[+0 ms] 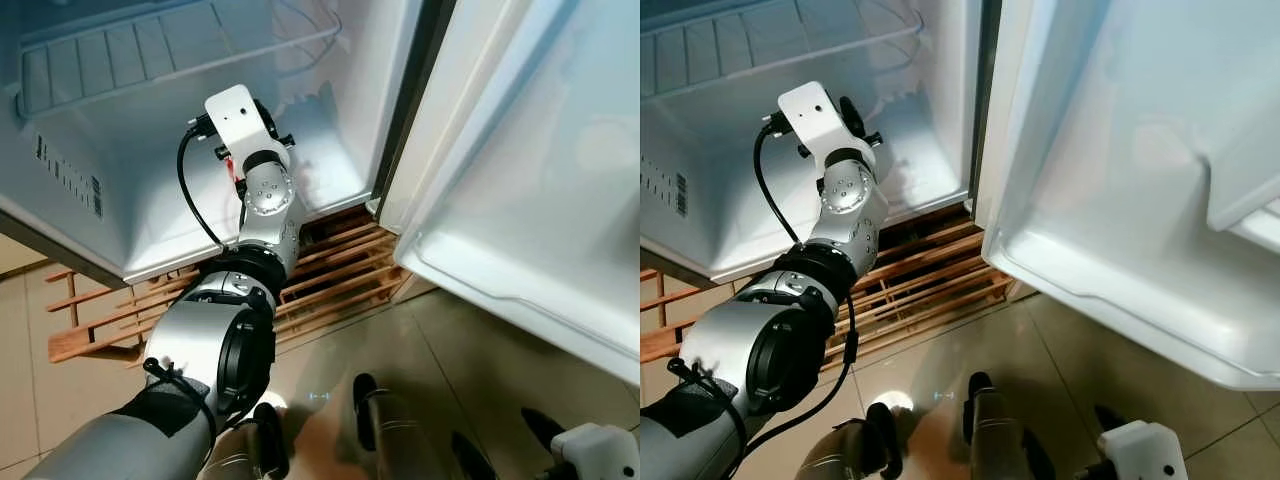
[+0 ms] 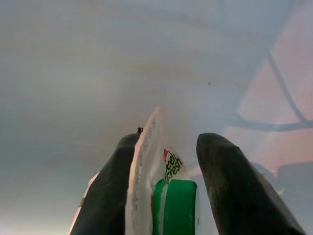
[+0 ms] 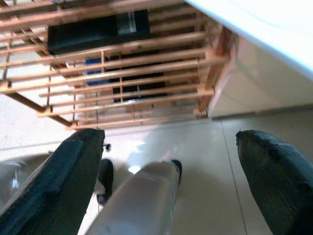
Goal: Restocking fridge
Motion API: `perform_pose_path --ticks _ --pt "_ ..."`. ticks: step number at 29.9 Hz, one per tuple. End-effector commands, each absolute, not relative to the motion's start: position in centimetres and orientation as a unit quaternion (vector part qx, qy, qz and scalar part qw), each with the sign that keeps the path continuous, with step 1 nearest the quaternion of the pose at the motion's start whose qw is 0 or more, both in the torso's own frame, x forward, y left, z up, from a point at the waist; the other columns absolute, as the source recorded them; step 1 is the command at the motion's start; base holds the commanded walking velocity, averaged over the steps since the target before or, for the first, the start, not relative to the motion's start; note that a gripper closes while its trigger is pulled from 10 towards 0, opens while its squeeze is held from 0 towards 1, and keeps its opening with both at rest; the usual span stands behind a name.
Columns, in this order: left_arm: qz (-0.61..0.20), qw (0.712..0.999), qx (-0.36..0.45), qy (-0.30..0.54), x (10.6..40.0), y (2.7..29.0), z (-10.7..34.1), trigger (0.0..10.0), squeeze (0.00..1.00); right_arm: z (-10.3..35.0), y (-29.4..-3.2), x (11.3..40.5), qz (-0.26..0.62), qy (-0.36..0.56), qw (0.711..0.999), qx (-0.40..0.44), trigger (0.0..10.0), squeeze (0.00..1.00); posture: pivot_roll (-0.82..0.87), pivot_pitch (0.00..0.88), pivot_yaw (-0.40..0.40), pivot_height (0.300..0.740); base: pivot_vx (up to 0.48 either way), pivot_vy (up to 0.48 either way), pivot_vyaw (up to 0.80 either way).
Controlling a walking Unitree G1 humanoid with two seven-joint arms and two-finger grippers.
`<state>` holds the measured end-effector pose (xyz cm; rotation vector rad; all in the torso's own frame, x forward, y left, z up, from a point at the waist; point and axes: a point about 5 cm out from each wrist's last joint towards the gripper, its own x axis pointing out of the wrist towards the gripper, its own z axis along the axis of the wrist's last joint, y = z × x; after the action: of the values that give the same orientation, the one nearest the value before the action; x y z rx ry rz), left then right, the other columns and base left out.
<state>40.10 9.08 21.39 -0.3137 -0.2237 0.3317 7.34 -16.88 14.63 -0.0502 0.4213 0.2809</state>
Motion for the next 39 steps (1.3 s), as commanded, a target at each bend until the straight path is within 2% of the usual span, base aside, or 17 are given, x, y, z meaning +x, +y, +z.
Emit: perform_pose_path --ticks 1,6,10,14,16,21,26,27,28,36,39 --pt "0.182 0.967 -0.169 -0.06 39.7 9.1 19.1 10.0 1.0 14.7 -16.6 7.3 0.141 0.216 0.966 -0.021 10.0 0.11 -0.55 0.312 0.046 0.74 0.0 0.0 0.0" --pt "0.181 0.967 -0.163 -0.073 39.9 9.5 19.8 10.0 1.0 14.5 -16.4 8.3 0.151 0.206 0.967 -0.02 10.0 0.12 -0.5 0.276 0.059 0.74 0.0 0.0 0.0" --pt "0.169 0.966 -0.165 -0.101 40.3 9.6 21.6 10.0 1.0 13.7 -16.1 10.5 0.172 0.183 0.968 -0.022 10.0 0.12 -0.43 0.207 0.084 0.74 0.0 0.0 0.0" --pt "0.164 0.965 -0.174 -0.109 40.4 9.3 22.3 10.0 1.0 13.5 -16.0 11.6 0.177 0.172 0.969 -0.026 10.0 0.12 -0.41 0.182 0.089 0.74 0.0 0.0 0.0" --pt "0.153 0.966 -0.174 -0.117 40.6 9.0 23.1 10.0 1.0 13.2 -15.9 13.1 0.182 0.16 0.97 -0.027 10.0 0.12 -0.37 0.123 0.106 0.74 0.0 0.0 0.0" --pt "0.132 0.964 -0.184 -0.141 40.8 8.4 25.0 10.0 1.0 12.8 -15.6 15.4 0.19 0.138 0.971 -0.029 10.0 0.12 -0.34 0.067 0.125 0.74 0.0 0.0 0.0" --pt "0.106 0.966 -0.179 -0.157 40.7 7.8 25.8 10.0 1.0 12.7 -15.2 16.8 0.195 0.124 0.973 -0.027 10.0 0.12 -0.31 0.044 0.133 0.74 0.0 0.0 0.0" --pt "0.103 0.967 -0.174 -0.157 40.7 7.7 25.7 10.0 0.81 12.6 -15.2 16.9 0.196 0.123 0.973 -0.027 10.0 0.12 -0.31 0.043 0.134 0.74 0.0 0.0 0.0" --pt "0.096 0.97 -0.164 -0.152 40.7 7.6 25.2 10.0 0.0 12.5 -15.2 17.3 0.197 0.121 0.972 -0.028 10.0 0.12 -0.3 0.043 0.135 0.74 0.0 0.0 0.0" --pt "0.115 0.984 -0.124 -0.062 40.4 9.4 20.1 10.0 0.0 12.3 -15.1 17.6 0.196 0.12 0.973 -0.025 10.0 0.12 -0.29 0.044 0.139 0.74 0.0 0.0 0.0" --pt "0.134 0.983 -0.108 -0.057 40.2 11.3 19.0 10.0 0.0 12.2 -15.1 17.4 0.196 0.122 0.973 -0.023 10.0 0.12 -0.29 0.056 0.132 0.74 0.0 0.0 0.0"
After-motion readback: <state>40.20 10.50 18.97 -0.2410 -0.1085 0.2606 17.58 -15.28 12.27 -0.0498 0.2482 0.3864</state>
